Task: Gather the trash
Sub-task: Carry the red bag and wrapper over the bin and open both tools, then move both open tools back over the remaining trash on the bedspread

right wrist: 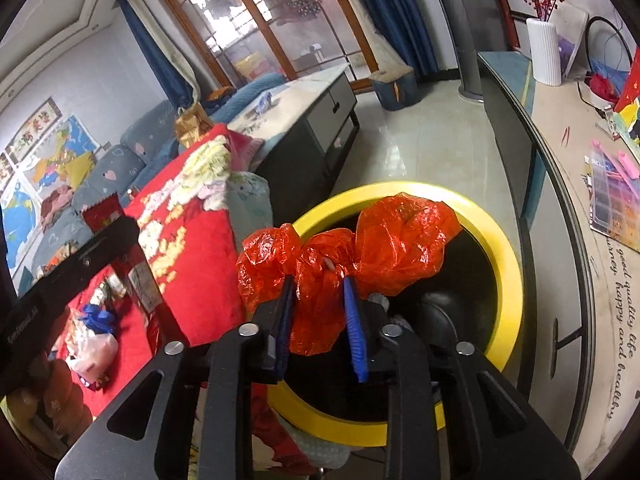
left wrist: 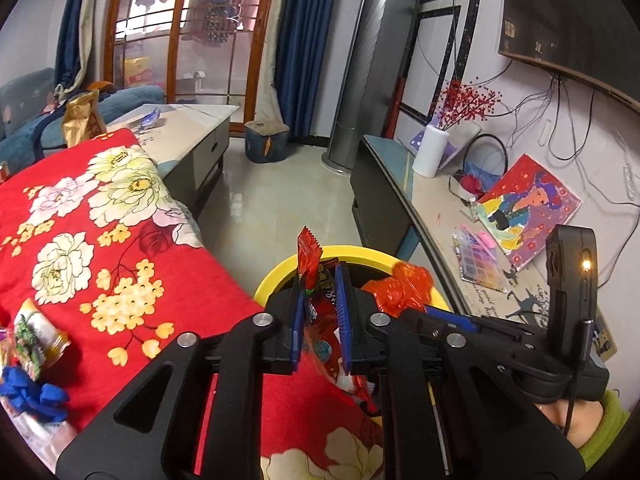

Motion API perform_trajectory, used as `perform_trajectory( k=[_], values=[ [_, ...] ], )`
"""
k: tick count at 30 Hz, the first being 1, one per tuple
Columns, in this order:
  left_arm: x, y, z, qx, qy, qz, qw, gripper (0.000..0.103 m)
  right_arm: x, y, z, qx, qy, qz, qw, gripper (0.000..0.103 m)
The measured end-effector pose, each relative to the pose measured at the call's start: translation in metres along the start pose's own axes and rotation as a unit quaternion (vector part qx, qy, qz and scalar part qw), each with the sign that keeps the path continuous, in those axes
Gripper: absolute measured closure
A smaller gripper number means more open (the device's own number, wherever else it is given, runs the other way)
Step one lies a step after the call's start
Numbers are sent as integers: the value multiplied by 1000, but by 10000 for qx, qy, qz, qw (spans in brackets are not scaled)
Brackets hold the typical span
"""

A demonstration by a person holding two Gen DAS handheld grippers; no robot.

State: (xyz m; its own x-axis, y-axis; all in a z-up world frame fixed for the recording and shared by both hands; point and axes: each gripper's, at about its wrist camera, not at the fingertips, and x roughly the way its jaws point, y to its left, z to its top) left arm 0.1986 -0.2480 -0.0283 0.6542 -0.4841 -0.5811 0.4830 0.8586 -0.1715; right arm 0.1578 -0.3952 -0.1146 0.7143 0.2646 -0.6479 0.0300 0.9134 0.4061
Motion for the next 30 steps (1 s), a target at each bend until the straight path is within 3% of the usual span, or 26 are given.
perform_trajectory(
  k=[1, 3, 5, 8, 14, 30],
  values=[
    [2, 1, 0, -17, 41, -29, 10000, 82, 1, -1, 0, 10, 15, -31, 10000, 67],
    [6, 4, -1, -73, 129, -10, 9999, 57, 1, -5, -2, 42, 15, -129, 9999, 59],
    [7, 7, -3, -123, 192, 4, 9997, 55, 0, -7, -2, 81, -23, -219, 9997, 56],
    [6, 12, -6, -248, 245, 44, 9994, 36, -2, -9, -2, 111, -93, -282, 9995, 56],
    [-5, 19, -9, -358, 220, 39, 9991, 17, -12, -6, 3, 108, -337, -342, 9988, 53],
    [-63, 54, -5, -671, -227, 424, 9966, 15, -32, 38, 8, -280, -675, -157, 9972, 41]
  ],
)
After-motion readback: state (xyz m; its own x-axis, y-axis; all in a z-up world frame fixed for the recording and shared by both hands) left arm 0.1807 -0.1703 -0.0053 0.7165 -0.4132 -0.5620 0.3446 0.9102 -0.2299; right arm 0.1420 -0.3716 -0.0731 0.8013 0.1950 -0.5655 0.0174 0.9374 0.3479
